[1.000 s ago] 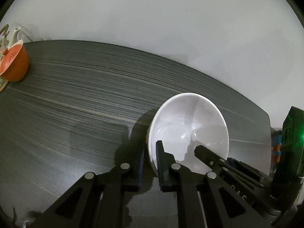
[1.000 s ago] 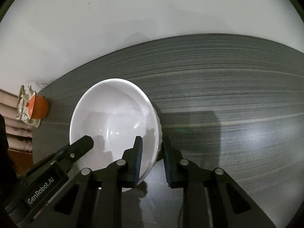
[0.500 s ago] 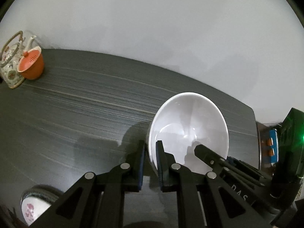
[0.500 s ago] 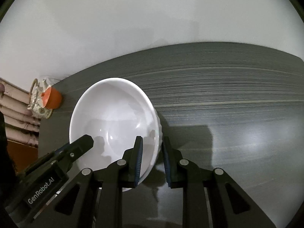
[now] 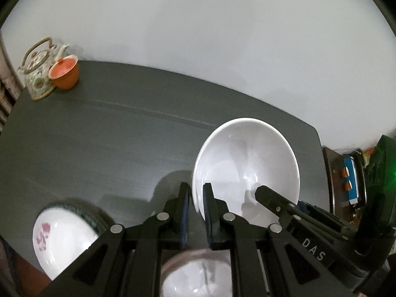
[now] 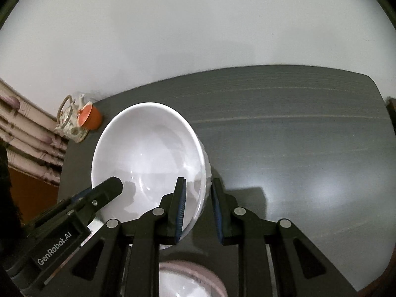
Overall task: Organize plates and bowls
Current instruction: 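Lift the 'Rabbit' bowl and carry it over the nested bowls, then lower the 'Rabbit' bowl into the nested white bowl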
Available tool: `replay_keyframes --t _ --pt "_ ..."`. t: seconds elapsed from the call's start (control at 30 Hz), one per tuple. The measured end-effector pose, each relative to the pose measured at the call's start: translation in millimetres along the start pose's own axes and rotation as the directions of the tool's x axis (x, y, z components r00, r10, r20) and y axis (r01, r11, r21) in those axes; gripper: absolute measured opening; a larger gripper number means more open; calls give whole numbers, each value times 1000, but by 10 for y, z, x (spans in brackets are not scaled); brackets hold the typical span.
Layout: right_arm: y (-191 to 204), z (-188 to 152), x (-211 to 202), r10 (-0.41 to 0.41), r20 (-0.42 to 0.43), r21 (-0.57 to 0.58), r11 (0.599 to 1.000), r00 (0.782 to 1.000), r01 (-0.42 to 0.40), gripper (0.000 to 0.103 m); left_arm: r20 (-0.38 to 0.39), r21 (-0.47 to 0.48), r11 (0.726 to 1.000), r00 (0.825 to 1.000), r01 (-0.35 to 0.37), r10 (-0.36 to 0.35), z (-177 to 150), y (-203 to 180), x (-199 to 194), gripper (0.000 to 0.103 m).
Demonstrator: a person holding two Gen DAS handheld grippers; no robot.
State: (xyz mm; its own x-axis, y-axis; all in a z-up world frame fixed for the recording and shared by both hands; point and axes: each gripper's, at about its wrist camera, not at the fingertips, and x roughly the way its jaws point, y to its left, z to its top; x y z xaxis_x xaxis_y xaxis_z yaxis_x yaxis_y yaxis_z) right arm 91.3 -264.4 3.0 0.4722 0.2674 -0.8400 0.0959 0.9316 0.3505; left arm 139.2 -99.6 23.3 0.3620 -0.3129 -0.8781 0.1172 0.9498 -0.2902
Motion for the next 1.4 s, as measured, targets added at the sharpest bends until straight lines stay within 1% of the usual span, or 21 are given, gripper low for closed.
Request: replay_keyframes --t 0.07,0.2,0.27,0.53,0.7,0.8,1.07,1.4 --pt "17 -119 -62 1 -1 -4 1000 1000 -1 20 -6 2 1000 1000 -4 4 -102 -3 -38 11" --pt "37 -329 -144 16 1 8 1000 1000 -16 20 -29 -9 1000 1000 -1 1 -422 10 -119 11" --pt "-2 -445 -213 18 2 13 1000 1000 -18 20 -30 -13 1000 1000 3 -4 -504 34 -162 11" --pt "83 -841 -352 5 4 -5 1000 1000 -5 20 -36 -14 1000 999 10 -10 -934 73 -346 11" --pt "118 -1049 -384 5 -2 -3 1000 1000 -5 20 -47 -16 1000 999 14 -15 -1123 97 -412 11" --pt "90 -1186 -405 9 -14 4 1000 1000 -9 20 -52 -17 1000 999 14 -15 -1204 122 -434 11" --pt "88 -1406 -386 5 -36 5 1000 999 -5 20 -62 -11 1000 998 8 -9 -1347 111 -444 11" --pt "66 -1558 -305 -9 -73 11 1000 997 10 20 -97 -15 1000 995 -8 6 -1475 176 -308 11"
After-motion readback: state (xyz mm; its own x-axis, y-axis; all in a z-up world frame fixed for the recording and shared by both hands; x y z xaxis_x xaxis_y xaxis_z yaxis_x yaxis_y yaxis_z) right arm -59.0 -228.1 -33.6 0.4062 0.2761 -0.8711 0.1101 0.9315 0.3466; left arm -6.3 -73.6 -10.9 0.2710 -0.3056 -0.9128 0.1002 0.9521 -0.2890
